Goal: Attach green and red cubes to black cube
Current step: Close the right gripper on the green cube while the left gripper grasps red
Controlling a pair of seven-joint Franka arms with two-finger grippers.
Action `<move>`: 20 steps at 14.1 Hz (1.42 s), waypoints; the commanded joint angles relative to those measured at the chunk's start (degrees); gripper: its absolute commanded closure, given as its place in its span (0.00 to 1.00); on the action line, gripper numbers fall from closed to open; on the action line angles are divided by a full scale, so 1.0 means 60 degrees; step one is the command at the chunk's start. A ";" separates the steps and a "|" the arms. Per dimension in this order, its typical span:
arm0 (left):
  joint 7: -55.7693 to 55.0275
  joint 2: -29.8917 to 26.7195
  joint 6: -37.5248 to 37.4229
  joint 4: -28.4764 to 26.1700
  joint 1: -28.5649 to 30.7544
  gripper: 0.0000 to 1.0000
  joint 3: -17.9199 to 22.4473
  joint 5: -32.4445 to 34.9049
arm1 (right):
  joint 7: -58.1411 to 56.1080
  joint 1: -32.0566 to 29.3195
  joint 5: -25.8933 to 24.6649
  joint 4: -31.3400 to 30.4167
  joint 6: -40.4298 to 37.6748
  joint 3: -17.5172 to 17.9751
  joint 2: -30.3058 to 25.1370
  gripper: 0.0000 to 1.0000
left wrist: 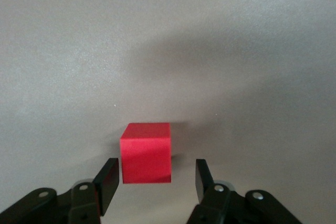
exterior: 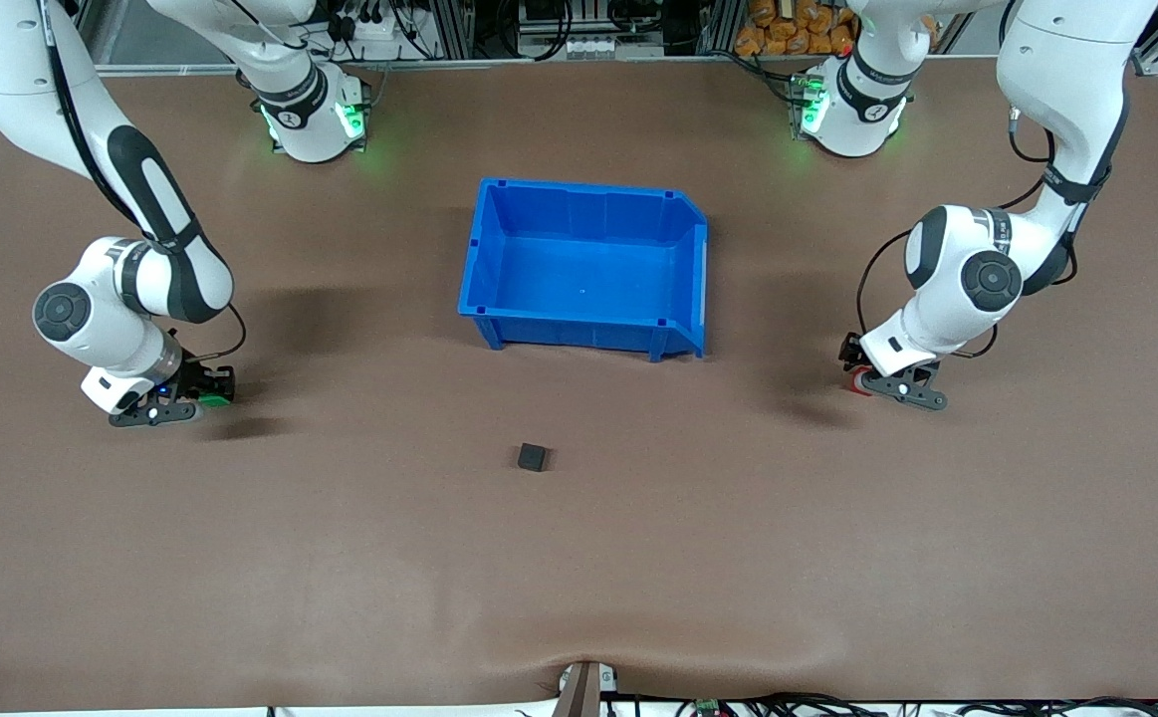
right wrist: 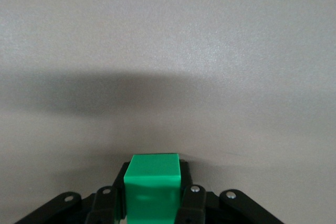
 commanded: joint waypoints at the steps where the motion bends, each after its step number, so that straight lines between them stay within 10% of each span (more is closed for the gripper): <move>1: -0.0163 0.0050 0.0057 0.0080 -0.0011 0.36 -0.0011 0.0231 | -0.0444 -0.0120 -0.0053 0.0142 -0.0197 0.0099 -0.0191 1.00; 8: -0.0148 0.0211 0.0057 0.0256 0.0047 0.39 -0.0011 0.0231 | -0.2783 -0.0106 -0.0068 0.0246 -0.0197 0.0084 -0.0278 1.00; 13: -0.0148 0.0329 0.0072 0.0300 0.0033 0.63 0.0003 0.0231 | -0.6591 -0.0033 -0.0068 0.1736 -0.1994 0.0099 -0.0279 1.00; 16: -0.0163 0.0256 0.0057 0.0285 0.0047 1.00 0.0003 0.0231 | -0.8861 0.0419 -0.0068 0.2530 -0.2321 0.0113 -0.0205 1.00; 20: -0.0790 0.0065 -0.0117 0.0620 0.0047 1.00 -0.0026 0.0216 | -1.0855 0.1226 -0.0082 0.3203 -0.2306 0.0113 -0.0205 1.00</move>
